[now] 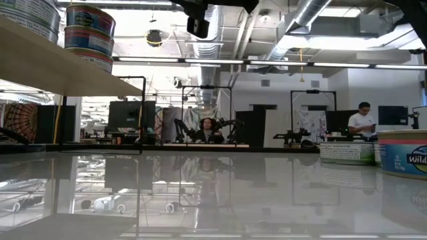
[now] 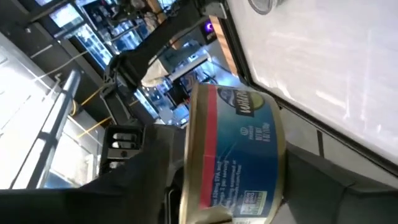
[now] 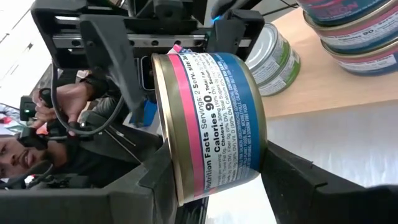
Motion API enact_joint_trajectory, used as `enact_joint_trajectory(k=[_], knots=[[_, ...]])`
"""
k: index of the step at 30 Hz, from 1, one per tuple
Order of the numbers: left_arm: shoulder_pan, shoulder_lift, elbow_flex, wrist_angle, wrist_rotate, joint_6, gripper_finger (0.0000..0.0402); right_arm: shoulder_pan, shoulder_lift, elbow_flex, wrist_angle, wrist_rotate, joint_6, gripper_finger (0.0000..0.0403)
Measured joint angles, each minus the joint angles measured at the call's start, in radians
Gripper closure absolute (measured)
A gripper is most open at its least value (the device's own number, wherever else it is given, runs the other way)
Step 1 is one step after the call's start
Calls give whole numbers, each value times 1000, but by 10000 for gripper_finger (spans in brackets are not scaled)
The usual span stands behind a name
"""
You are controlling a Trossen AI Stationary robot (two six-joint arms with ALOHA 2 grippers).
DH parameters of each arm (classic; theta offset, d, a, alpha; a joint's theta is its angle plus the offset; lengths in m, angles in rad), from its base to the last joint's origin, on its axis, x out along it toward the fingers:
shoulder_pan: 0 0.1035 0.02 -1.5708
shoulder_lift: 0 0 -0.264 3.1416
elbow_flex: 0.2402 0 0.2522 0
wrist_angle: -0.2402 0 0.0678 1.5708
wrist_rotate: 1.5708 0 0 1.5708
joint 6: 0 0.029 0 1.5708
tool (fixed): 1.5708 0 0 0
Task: Stack canned seafood by type on shelf
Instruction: Stack the blue tuna can on top of the blue tuna can on the shelf
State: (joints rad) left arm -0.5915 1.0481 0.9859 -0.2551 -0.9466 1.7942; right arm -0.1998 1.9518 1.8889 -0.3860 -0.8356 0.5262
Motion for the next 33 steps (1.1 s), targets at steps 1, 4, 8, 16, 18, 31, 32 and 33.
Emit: enact_joint_trajectory(k=[1,4,8,16,18,31,32,33], knots=[[5,0,0,-1,0,0,156,-2,0,0,1,0,0,185],[19,0,0,-5,0,4,209,-5,0,0,1,-7,5,180],[27,1,-1,-8,-3,-26,217,-6,0,0,9,-8,4,173],[0,-16,-1,-18,-1,-173,217,-21,-1,0,42,-11,-5,132],[-30,-42,-2,-24,8,-220,217,-32,-8,0,44,-29,-11,120],[-192,-264,-1,-127,-64,-736,217,11,-109,2,37,359,-687,94],[-200,-276,-1,-147,-94,-779,217,35,-108,1,43,427,-764,95],[-207,-287,-1,-168,-125,-822,217,58,-107,0,51,504,-835,96]])
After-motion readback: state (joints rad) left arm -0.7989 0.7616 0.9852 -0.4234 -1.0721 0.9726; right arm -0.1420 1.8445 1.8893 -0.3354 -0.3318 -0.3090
